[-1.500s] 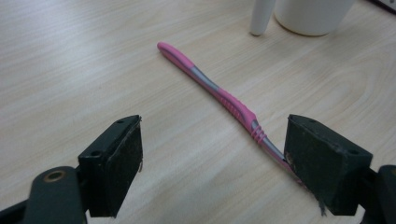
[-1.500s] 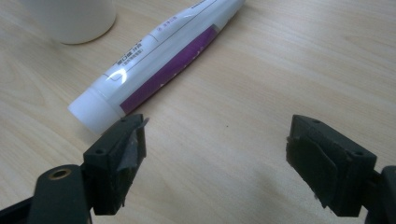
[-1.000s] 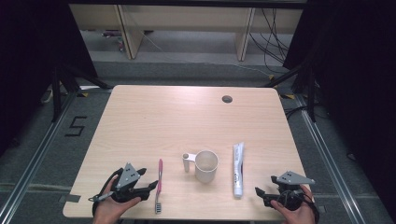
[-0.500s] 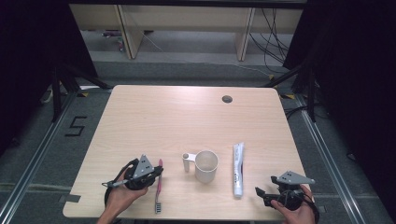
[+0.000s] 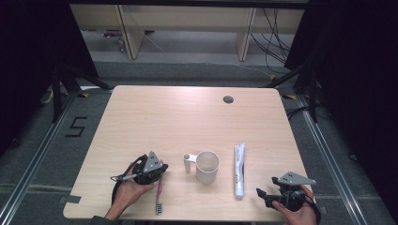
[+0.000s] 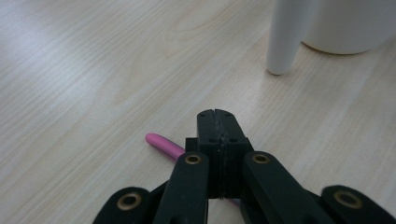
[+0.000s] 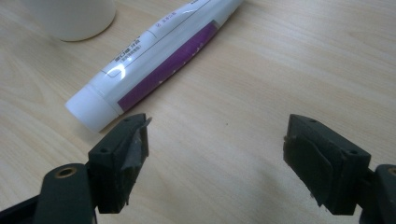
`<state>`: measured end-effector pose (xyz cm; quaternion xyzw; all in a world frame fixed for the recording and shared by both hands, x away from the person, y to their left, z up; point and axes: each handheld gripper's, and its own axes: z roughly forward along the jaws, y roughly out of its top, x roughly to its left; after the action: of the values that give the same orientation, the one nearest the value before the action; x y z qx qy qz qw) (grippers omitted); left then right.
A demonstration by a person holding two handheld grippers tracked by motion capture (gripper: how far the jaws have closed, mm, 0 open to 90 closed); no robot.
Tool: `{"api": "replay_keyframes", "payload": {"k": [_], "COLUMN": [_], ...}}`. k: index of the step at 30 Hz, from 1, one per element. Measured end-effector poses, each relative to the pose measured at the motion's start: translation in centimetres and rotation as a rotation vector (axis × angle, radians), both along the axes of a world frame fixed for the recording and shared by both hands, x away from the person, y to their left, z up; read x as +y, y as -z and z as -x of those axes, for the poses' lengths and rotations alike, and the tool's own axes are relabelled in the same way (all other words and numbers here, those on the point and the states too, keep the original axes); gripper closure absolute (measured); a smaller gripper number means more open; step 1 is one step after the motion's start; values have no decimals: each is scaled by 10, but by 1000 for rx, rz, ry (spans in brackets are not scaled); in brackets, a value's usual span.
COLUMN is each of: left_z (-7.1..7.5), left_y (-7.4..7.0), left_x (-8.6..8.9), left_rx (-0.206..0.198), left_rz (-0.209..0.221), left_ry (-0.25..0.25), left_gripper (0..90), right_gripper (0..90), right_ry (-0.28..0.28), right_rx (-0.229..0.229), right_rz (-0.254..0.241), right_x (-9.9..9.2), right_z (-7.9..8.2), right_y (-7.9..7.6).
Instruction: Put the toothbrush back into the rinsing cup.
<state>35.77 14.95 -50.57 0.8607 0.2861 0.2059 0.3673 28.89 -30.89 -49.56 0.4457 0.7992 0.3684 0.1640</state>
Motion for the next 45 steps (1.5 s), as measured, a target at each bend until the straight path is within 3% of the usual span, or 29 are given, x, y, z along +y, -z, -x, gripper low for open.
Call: {"api": "replay_keyframes", "payload": {"k": [3,13,19,37,38,41,42,45], "left_z": [-5,-10,-9,13,15,20,22,29], "left_y": [1,2,6,6,7,7,8,7], "left_x": [2,20,36,87,88,97,98,105], "left_rx": [3,24,36,68,68,74,83,87], "left_rz": [-18,2,-26,-45,-37,-59,-41,-39], "left_ry": [-6,-39,-46,-84,-103,-89,-101,-111], "left_gripper": [895,894,893,885,884,881,880,877], "right_gripper": [231,232,232,232,232,232,232,232], "right_ry": [1,0,-4,-5,-4,-5,-5,-2], "right_rx": [1,1,7,7,10,8,8,14], "right_rz": [4,3,4,5,3,4,3,1], "right_x": [0,0,0,1,1,2,2,2], "right_z": [0,0,0,0,0,0,0,0], "right_y": [-1,-1,-1,0,0,0,1,1]}}
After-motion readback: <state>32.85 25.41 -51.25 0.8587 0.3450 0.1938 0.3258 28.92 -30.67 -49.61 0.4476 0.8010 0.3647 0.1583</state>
